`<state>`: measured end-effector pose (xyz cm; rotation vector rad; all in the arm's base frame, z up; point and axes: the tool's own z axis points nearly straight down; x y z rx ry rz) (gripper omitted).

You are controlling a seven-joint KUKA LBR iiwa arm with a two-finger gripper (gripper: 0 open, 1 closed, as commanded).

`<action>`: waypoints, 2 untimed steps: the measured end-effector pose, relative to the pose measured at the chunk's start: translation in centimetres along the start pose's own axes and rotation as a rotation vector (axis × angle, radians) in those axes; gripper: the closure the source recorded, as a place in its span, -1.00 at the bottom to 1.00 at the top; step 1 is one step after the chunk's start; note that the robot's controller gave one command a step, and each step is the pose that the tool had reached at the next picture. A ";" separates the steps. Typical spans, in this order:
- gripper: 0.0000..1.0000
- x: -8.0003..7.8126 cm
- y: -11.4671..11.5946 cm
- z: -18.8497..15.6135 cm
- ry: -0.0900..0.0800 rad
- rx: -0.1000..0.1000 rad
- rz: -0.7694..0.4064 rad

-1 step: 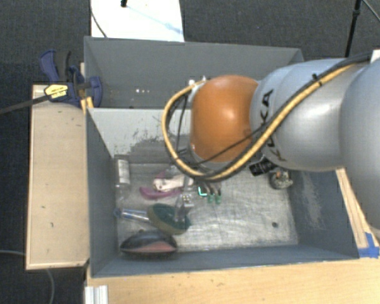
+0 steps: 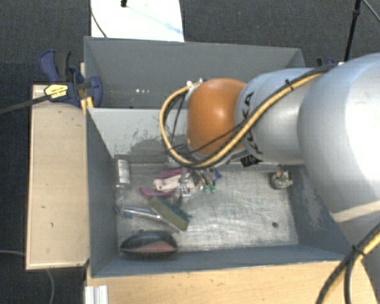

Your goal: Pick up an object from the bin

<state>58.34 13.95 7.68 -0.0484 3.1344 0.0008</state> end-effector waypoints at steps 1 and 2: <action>1.00 0.2 0.1 -0.2 0.003 -0.001 0.001; 1.00 0.2 -3.6 -16.4 -0.003 0.000 -0.231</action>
Offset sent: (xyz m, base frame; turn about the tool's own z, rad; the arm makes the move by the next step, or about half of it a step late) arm 0.0000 0.0000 0.0000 0.0000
